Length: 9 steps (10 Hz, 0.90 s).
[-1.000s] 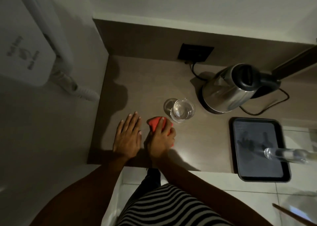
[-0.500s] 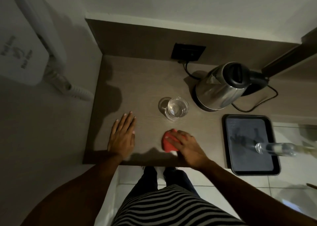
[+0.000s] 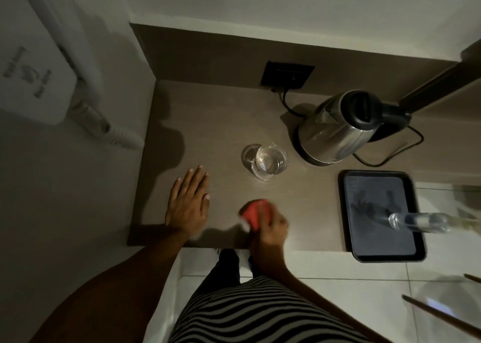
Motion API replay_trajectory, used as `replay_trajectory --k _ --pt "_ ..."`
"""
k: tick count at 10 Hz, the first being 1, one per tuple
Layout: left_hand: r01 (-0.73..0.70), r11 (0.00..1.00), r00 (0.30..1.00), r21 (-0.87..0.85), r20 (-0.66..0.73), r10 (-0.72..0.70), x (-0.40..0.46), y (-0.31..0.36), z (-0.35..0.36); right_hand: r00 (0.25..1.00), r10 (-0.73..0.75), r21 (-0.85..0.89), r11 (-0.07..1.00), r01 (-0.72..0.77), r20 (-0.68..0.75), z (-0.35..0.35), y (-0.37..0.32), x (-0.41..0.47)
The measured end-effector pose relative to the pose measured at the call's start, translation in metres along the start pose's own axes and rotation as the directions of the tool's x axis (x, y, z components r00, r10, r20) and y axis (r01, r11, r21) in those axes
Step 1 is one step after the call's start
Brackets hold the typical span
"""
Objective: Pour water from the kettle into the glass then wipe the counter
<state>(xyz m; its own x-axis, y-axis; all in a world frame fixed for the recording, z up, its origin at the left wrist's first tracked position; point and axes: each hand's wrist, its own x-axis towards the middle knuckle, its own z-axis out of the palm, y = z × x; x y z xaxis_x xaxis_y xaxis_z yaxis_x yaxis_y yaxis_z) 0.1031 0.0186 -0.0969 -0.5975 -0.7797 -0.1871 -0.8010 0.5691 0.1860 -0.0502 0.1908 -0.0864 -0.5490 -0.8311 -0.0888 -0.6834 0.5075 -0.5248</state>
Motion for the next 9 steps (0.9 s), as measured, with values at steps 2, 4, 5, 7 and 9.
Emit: replay_trajectory --k 2,4,5,7,9 --pt "-0.008 1.000 1.000 0.008 0.024 0.007 0.002 0.002 -0.001 0.658 -0.553 0.266 0.830 0.491 0.512 -0.036 0.010 0.007" --pt "0.020 1.000 0.997 -0.004 0.068 -0.020 0.001 0.002 -0.001 0.774 -0.423 0.359 0.894 0.270 0.471 -0.130 0.056 0.053" --pt "0.044 0.999 0.997 0.004 0.070 -0.044 -0.001 0.010 -0.004 0.972 0.042 0.453 0.880 -0.147 0.232 -0.171 0.107 0.052" --pt "0.064 0.998 0.991 0.006 0.116 -0.064 0.000 0.027 -0.013 0.946 0.323 -0.210 0.924 -0.319 -0.015 -0.162 0.173 0.018" --pt "0.014 1.000 0.991 -0.009 0.134 -0.012 -0.003 0.033 -0.024 0.933 0.361 -0.203 0.913 -0.355 -0.011 -0.173 0.168 0.027"
